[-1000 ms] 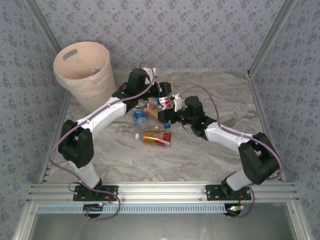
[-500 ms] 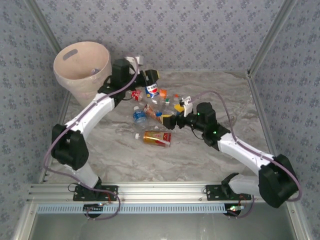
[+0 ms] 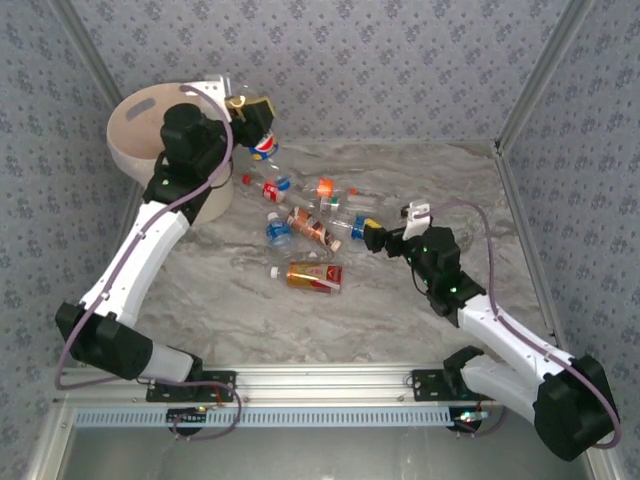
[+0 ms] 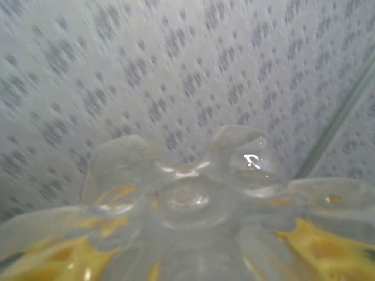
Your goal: Put the plastic bottles in the bin
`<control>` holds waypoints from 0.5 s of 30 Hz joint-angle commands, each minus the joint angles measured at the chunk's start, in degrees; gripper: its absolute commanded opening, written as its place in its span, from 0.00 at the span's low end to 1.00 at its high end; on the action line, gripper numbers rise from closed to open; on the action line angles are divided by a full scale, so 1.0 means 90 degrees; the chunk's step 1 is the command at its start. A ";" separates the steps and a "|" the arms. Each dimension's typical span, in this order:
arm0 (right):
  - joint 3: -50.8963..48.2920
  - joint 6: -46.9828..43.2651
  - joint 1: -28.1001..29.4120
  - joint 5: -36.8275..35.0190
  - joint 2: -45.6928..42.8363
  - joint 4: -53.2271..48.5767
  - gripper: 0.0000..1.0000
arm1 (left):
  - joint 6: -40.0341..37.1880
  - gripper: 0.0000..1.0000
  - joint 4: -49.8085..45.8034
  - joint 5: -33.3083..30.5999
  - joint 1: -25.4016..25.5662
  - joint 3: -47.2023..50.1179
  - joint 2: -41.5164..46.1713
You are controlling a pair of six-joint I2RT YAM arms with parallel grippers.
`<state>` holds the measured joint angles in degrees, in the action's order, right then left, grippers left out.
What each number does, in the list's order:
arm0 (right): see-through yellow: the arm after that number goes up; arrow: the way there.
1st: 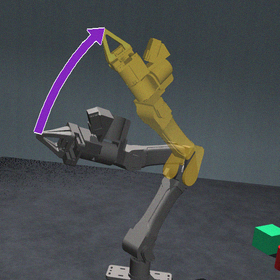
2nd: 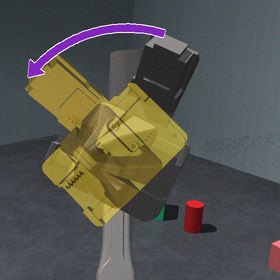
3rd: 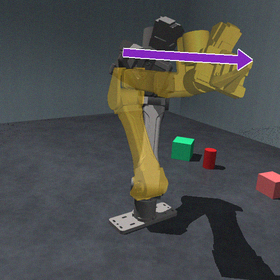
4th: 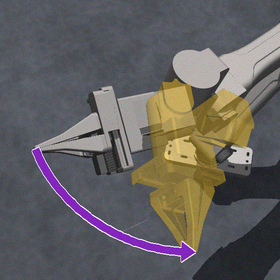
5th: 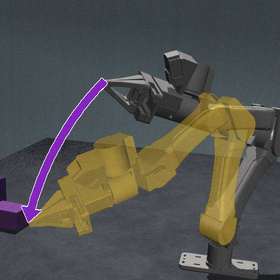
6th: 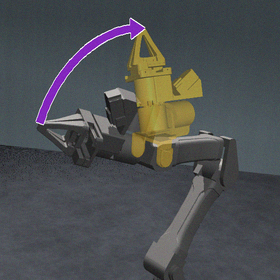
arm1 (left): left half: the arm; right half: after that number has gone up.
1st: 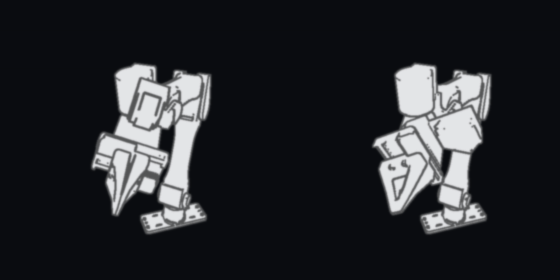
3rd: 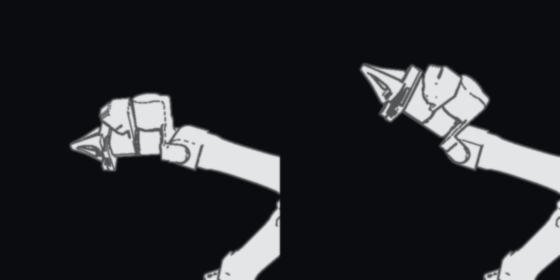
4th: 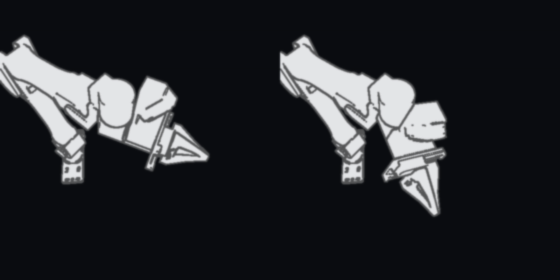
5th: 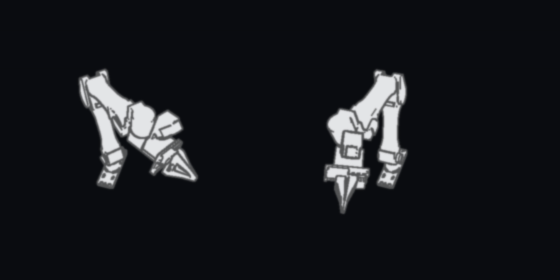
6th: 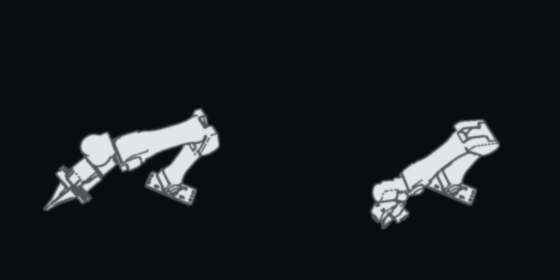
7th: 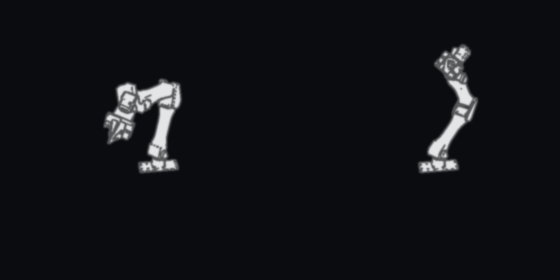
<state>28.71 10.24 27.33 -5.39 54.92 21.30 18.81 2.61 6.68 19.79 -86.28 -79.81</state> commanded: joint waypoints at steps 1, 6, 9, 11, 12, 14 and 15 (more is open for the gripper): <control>-0.0103 0.0293 -0.0115 -0.0604 -0.0142 0.0009 1.00 | -0.0614 0.52 0.0943 -0.0595 -0.0310 -0.0008 0.0426; -0.0149 0.0509 -0.0206 -0.0545 -0.0111 0.0064 1.00 | -0.0656 0.52 0.1071 -0.0733 -0.0977 -0.0362 0.0405; -0.0150 0.0551 -0.0243 -0.0533 -0.0062 0.0094 1.00 | -0.0737 0.52 0.0910 -0.0742 -0.1309 -0.0668 0.0188; -0.0127 0.0561 -0.0258 -0.0496 -0.0024 0.0094 1.00 | -0.0658 0.52 0.0824 -0.0789 -0.1567 -0.0912 -0.0047; -0.0124 0.0569 -0.0259 -0.0476 -0.0018 0.0094 1.00 | -0.0572 0.53 0.0808 -0.0804 -0.1708 -0.1046 -0.0185; -0.0116 0.0594 -0.0257 -0.0461 0.0000 0.0104 1.00 | -0.0355 0.52 0.0784 -0.0812 -0.1940 -0.1287 -0.0501; -0.0120 0.0617 -0.0271 -0.0448 -0.0004 0.0114 1.00 | -0.0267 0.53 0.0765 -0.0813 -0.2032 -0.1401 -0.0663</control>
<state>27.86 14.39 25.30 -8.82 54.83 21.21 14.59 9.08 0.34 3.51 -96.25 -82.61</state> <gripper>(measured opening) 0.999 0.549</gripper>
